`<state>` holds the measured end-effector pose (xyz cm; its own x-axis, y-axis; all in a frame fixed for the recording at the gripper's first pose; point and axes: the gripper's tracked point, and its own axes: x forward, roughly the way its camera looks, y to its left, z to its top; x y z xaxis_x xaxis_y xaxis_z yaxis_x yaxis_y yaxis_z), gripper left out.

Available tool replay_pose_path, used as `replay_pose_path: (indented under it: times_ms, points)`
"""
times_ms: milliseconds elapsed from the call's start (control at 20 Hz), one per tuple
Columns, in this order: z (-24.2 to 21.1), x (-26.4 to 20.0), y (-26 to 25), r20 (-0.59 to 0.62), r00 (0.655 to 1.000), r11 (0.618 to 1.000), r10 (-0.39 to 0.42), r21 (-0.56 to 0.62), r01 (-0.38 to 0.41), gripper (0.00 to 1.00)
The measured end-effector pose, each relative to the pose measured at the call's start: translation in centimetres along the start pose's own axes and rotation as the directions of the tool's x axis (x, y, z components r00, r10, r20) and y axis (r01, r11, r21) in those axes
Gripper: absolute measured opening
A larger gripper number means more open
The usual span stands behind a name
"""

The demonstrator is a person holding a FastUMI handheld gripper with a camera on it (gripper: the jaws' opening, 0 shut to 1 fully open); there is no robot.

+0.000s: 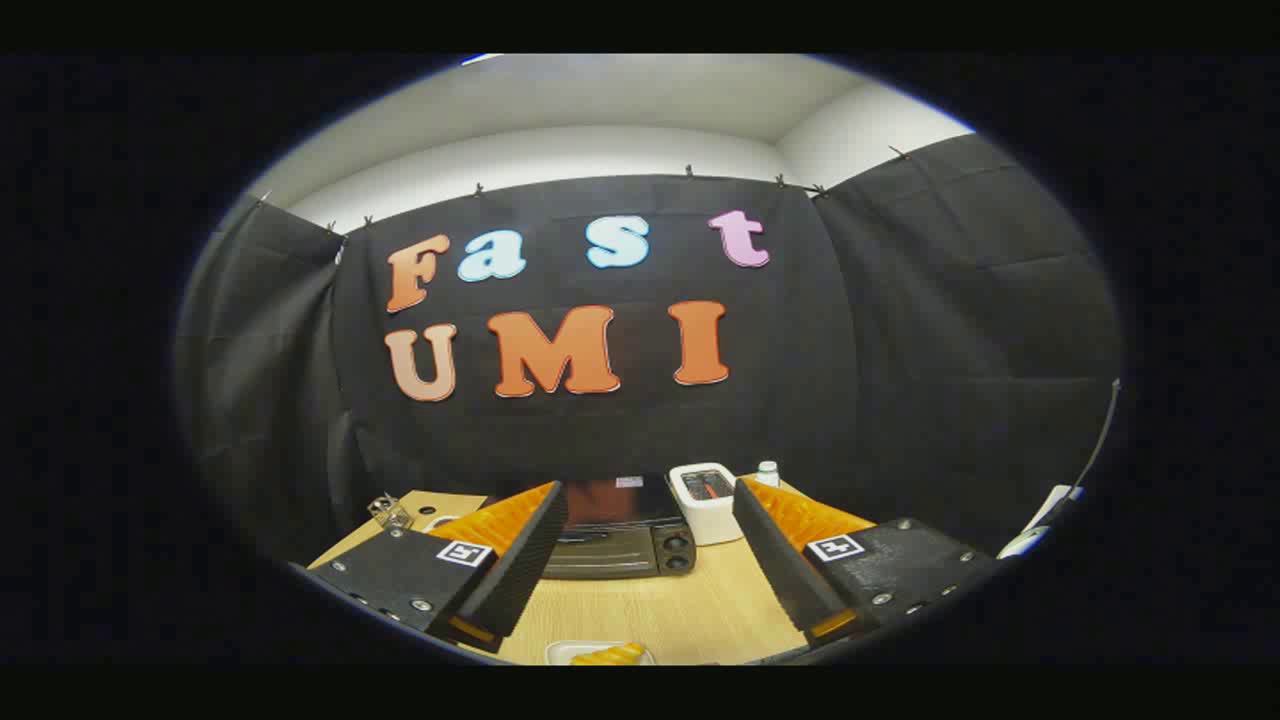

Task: Open the toaster oven, put the food inside, and close the toaster oven door.

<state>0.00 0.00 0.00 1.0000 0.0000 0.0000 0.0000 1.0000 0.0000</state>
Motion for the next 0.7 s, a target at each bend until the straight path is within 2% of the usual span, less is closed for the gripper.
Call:
replay_pose_path:
  times_ms: [700]
  points:
    - [0.63, -0.32, 0.86, 0.014, 1.000, 1.000, 0.010, -0.004, -0.010, 0.98]
